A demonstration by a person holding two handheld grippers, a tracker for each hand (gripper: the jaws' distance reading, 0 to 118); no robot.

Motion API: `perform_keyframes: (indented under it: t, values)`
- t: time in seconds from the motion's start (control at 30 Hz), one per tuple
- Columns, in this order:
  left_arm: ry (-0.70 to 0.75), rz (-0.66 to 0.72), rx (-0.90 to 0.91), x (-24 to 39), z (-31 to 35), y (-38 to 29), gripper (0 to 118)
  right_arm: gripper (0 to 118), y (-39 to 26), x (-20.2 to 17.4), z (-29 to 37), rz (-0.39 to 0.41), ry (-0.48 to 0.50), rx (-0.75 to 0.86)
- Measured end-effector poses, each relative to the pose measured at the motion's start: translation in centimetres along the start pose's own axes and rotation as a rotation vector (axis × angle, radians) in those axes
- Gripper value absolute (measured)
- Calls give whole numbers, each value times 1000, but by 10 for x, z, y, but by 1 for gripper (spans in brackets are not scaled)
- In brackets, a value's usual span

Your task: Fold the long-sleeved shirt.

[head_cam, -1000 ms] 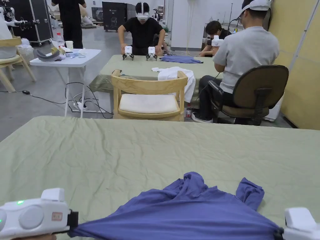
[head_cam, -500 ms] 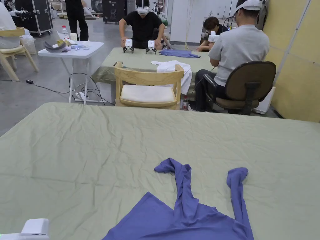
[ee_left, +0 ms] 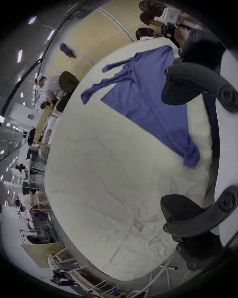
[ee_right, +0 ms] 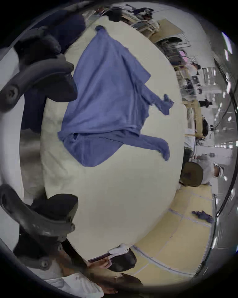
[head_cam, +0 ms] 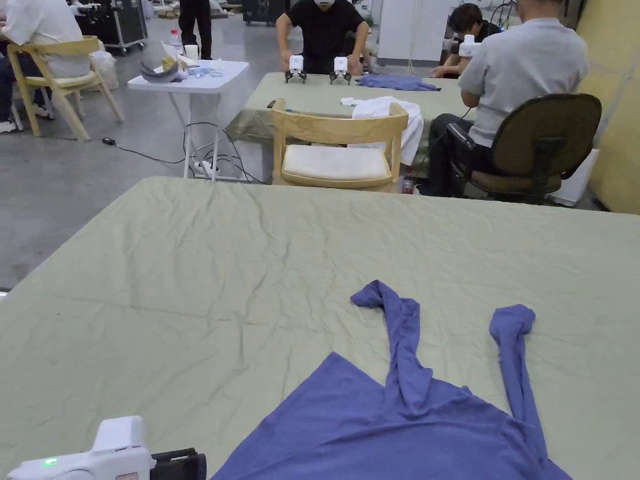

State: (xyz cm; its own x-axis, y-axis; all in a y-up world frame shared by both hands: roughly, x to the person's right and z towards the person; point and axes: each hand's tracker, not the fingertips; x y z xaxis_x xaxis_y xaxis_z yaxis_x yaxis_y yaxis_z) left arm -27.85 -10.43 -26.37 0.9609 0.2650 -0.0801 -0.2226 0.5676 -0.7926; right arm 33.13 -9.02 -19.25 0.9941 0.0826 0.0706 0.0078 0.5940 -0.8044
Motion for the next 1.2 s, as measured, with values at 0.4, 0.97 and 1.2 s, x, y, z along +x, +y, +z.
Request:
perform_keyframes:
  t: [0.4, 0.97, 1.2]
  values:
    - [65, -29, -107, 17, -20, -45, 80, 3, 3, -50, 7, -6, 161, 2]
    - [43, -126, -125, 45, -39, -39, 8, 118, 151, -72, -115, 271, 45, 11]
    - [39, -116, -117, 55, -33, -31, 8, 102, 211, -107, -218, 451, 43, -222]
